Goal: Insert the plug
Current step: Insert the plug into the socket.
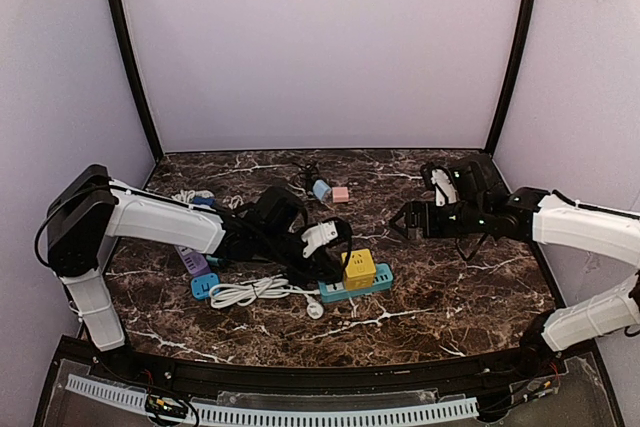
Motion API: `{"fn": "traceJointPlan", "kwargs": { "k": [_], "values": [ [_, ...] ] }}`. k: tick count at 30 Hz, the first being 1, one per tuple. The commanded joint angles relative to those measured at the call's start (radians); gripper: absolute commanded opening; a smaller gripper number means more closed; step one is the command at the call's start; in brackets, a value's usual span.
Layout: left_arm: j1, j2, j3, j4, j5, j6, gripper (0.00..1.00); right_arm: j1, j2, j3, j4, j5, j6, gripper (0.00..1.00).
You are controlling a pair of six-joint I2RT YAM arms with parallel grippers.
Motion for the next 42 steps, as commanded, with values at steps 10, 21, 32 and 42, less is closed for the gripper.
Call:
{"fn": "traceJointPlan", "kwargs": {
  "k": [10,21,32,42],
  "values": [
    [0.026,0.171,0.075,-0.296,-0.043,0.080,0.01,-0.002,-0.007,-0.022,0.015,0.027,0.019,0.99],
    [0.027,0.177,0.057,-0.295,-0.047,0.141,0.27,0.002,0.046,0.034,-0.017,0.047,-0.008,0.99],
    [0.049,-0.028,0.060,-0.153,0.013,0.193,0.99,0.025,0.017,0.048,-0.002,0.066,-0.007,0.99],
    [0.080,-0.286,-0.033,-0.232,-0.039,0.160,0.99,0.069,0.008,0.094,-0.005,0.094,-0.063,0.94]
  ]
}}
